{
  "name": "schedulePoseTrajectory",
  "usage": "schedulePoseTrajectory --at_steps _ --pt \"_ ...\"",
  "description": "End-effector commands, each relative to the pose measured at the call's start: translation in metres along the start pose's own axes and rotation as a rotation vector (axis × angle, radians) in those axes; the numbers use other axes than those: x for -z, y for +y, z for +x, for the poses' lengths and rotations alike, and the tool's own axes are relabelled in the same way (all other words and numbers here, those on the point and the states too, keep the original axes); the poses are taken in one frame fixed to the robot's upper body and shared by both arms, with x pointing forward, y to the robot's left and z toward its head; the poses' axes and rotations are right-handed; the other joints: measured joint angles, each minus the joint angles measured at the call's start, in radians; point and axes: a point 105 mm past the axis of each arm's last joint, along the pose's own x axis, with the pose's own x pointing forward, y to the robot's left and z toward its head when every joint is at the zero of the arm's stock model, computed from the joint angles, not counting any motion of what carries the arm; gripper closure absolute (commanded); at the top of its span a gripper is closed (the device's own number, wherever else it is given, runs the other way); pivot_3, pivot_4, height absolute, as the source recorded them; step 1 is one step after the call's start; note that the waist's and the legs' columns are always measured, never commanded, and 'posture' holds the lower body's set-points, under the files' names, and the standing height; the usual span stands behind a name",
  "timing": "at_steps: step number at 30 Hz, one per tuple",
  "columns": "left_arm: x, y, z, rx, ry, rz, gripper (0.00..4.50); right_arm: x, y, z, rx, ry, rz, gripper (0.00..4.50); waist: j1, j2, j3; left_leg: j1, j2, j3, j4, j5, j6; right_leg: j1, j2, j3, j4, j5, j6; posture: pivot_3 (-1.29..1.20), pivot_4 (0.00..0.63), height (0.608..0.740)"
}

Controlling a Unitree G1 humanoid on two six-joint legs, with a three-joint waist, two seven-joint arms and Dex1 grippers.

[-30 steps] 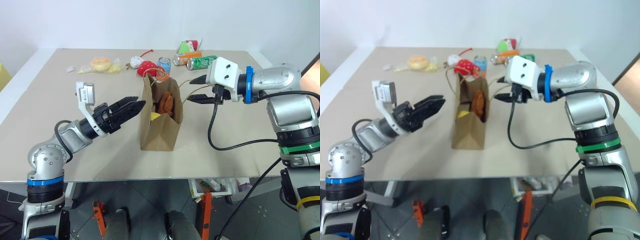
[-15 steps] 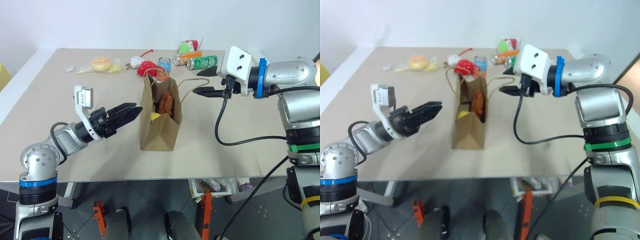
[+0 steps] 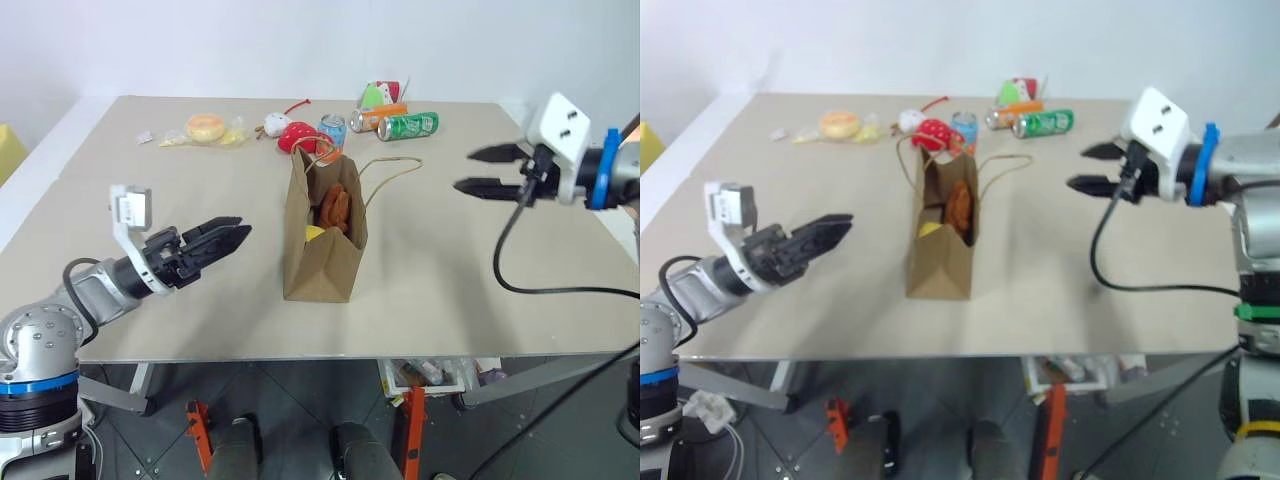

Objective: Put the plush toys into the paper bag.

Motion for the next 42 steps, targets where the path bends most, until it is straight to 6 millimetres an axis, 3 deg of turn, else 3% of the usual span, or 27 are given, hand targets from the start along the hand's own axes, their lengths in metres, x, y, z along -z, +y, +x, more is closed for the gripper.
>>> schedulePoseTrajectory --at_steps 1,4,6,19,27,37,42 --pt "-0.003 -0.015 -0.004 0.062 -0.002 0.027 0.0 0.017 0.03 0.011 -0.092 -0.007 0.099 2.66 -0.003 0.0 0.0 0.0 0.0 0.0 0.0 0.0 0.0 0.0 0.0 0.0 0.0 0.0 0.0 0.0 0.15 0.74" --pt "0.006 -0.013 -0.007 0.041 0.045 0.064 0.0 0.025 0.053 0.028 -0.152 -0.022 0.157 3.91 -0.007 0.0 0.0 0.002 0.001 0.0 -0.001 0.0 0.0 0.0 0.001 0.001 0.0 0.0 0.0 0.0 0.15 0.74" --pt "0.012 -0.01 -0.009 0.024 0.08 0.089 0.0 0.028 0.066 0.039 -0.185 -0.036 0.188 4.36 -0.007 0.0 0.0 0.002 0.001 0.0 -0.001 0.0 0.0 0.0 0.002 0.001 0.001 0.001 -0.001 0.0 0.15 0.74" --pt "0.017 -0.003 -0.016 -0.004 0.118 0.165 0.0 0.008 0.109 0.098 -0.332 -0.103 0.159 4.36 -0.004 0.0 0.0 0.002 0.001 0.0 0.002 -0.001 -0.001 0.0 0.002 0.0 0.001 0.003 -0.001 0.0 0.15 0.74" --pt "0.017 0.007 -0.038 -0.071 0.174 0.192 0.0 -0.044 0.136 0.139 -0.431 -0.24 0.106 4.36 -0.009 0.0 0.0 0.002 0.003 0.0 0.0 0.0 -0.001 -0.001 0.004 0.0 0.001 0.004 -0.002 0.0 0.15 0.74" --pt "-0.006 0.017 -0.055 -0.176 0.131 0.319 0.0 -0.083 0.183 0.175 -0.554 -0.329 0.079 4.36 -0.003 -0.001 -0.001 0.001 0.004 0.001 -0.001 -0.001 -0.002 -0.001 0.001 -0.002 0.0 0.002 -0.003 0.0 0.15 0.74" --pt "-0.022 0.027 -0.058 -0.245 0.06 0.419 0.0 -0.101 0.18 0.21 -0.433 -0.347 0.074 4.36 -0.004 -0.001 -0.001 0.001 0.005 0.001 -0.004 -0.001 -0.002 -0.003 0.003 -0.003 0.001 0.004 -0.005 0.0 0.15 0.74"
